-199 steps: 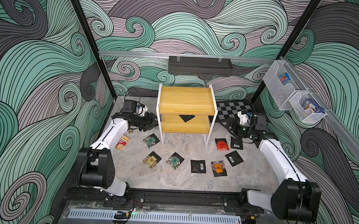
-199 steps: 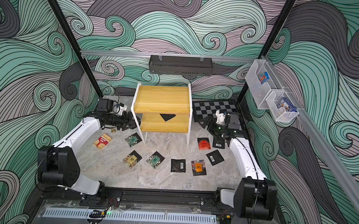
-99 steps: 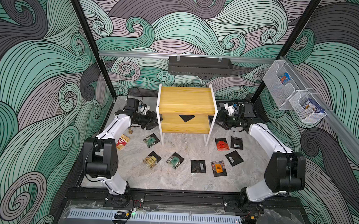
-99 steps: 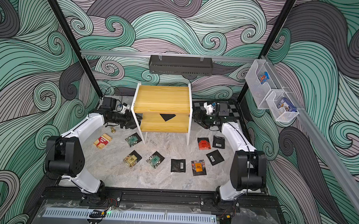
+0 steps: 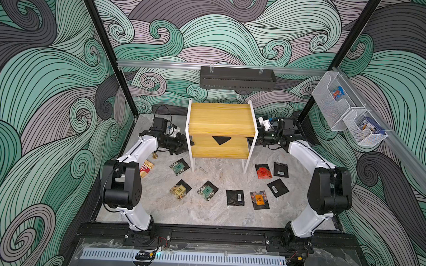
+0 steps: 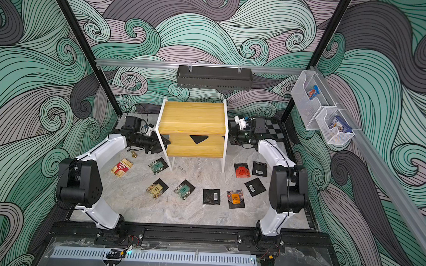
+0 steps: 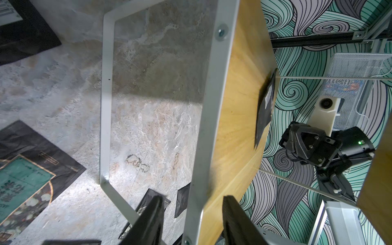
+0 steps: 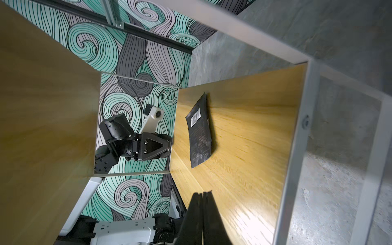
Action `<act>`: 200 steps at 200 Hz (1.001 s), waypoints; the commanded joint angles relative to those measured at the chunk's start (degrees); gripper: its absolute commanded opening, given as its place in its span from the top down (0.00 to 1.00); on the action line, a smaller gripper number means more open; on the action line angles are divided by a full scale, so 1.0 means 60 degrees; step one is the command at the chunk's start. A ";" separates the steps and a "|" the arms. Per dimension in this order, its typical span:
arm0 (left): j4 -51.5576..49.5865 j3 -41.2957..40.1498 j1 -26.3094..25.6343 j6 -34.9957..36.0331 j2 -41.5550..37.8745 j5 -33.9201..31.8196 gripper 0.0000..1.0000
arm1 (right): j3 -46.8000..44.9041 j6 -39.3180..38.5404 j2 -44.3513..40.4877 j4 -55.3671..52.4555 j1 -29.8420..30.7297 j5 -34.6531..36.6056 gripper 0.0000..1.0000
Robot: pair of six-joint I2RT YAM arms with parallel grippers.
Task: Remove the tea bags from the shelf
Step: Pick up the tea bag from the shelf.
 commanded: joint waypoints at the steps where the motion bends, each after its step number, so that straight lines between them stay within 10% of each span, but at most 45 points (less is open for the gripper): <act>1: 0.0054 0.0292 -0.0067 0.0174 0.0140 0.0144 0.54 | 0.0475 0.0128 0.0327 0.0427 0.0269 -0.0728 1.00; 112: 0.0227 0.0129 -0.0170 0.0131 0.0308 0.0097 0.70 | 0.0944 0.1235 0.1596 0.2134 0.1171 -0.1288 1.00; 200: 0.0289 0.0031 -0.0230 0.0084 0.0327 0.0063 0.75 | 0.1003 0.0879 0.1888 0.1624 0.1539 0.0516 1.00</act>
